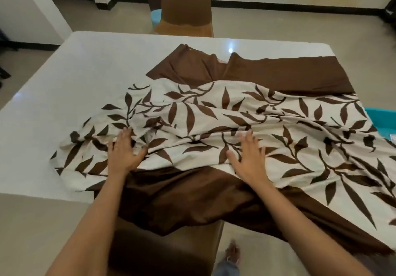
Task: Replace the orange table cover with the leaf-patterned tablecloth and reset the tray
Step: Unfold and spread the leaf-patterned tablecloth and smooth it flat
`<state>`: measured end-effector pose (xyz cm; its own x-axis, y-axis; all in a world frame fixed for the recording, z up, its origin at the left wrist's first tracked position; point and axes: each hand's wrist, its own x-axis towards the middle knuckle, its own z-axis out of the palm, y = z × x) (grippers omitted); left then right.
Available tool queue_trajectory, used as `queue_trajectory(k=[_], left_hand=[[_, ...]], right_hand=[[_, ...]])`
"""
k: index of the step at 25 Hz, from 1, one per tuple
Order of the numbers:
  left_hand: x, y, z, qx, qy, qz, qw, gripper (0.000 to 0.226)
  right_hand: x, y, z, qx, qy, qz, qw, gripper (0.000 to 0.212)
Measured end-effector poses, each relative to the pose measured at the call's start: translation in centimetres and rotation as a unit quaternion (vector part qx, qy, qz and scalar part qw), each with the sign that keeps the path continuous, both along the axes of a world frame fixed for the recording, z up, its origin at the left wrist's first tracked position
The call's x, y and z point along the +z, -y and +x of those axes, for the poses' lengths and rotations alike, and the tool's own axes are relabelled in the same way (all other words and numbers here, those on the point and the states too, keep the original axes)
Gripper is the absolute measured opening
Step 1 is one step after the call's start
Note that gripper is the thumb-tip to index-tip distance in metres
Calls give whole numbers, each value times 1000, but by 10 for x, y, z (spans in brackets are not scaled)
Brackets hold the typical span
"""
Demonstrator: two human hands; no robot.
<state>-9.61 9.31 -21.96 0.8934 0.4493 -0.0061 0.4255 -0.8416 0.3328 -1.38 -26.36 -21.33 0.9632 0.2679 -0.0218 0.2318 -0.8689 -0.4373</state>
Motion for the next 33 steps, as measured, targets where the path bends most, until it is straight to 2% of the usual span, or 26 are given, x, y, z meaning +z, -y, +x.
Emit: queue_trajectory(k=[2,5,15,17,19,21,23,24,27,33], left_hand=[[-10,-17,-10,5,-14,10,1000,102],[-6,-38,-15,-13,-15,26,999,101],[-12,-175,-55,44,-30,40,998,106],[-9,-205,-60,33,-46,32,998,105],[-8,-223,-62,16,-39,38,998,103],[-6,-230,-59,-13,-39,32,999,100],[-6,-241,-62,-43,-50,35,997,96],[-6,-250,-64,-54,-54,39,996,94],[-6,-289,-71,-53,-59,34,996,93],[-7,-384,-94,-59,-61,47,995,94]], right_hand=[[-16,-12,-9,-3,-4,-80,997,77],[-18,9,4,26,12,-124,992,77],[-15,30,24,31,4,-150,988,72],[-9,24,25,-10,-15,-173,985,72],[2,-18,13,-113,-26,-190,975,65],[18,-106,-14,-173,17,-116,978,58],[27,-212,-52,-126,18,27,991,57],[25,-256,-70,-81,-14,49,995,60],[-2,-306,-95,-47,-59,-18,997,77],[-16,-282,-90,-28,24,-103,994,85]])
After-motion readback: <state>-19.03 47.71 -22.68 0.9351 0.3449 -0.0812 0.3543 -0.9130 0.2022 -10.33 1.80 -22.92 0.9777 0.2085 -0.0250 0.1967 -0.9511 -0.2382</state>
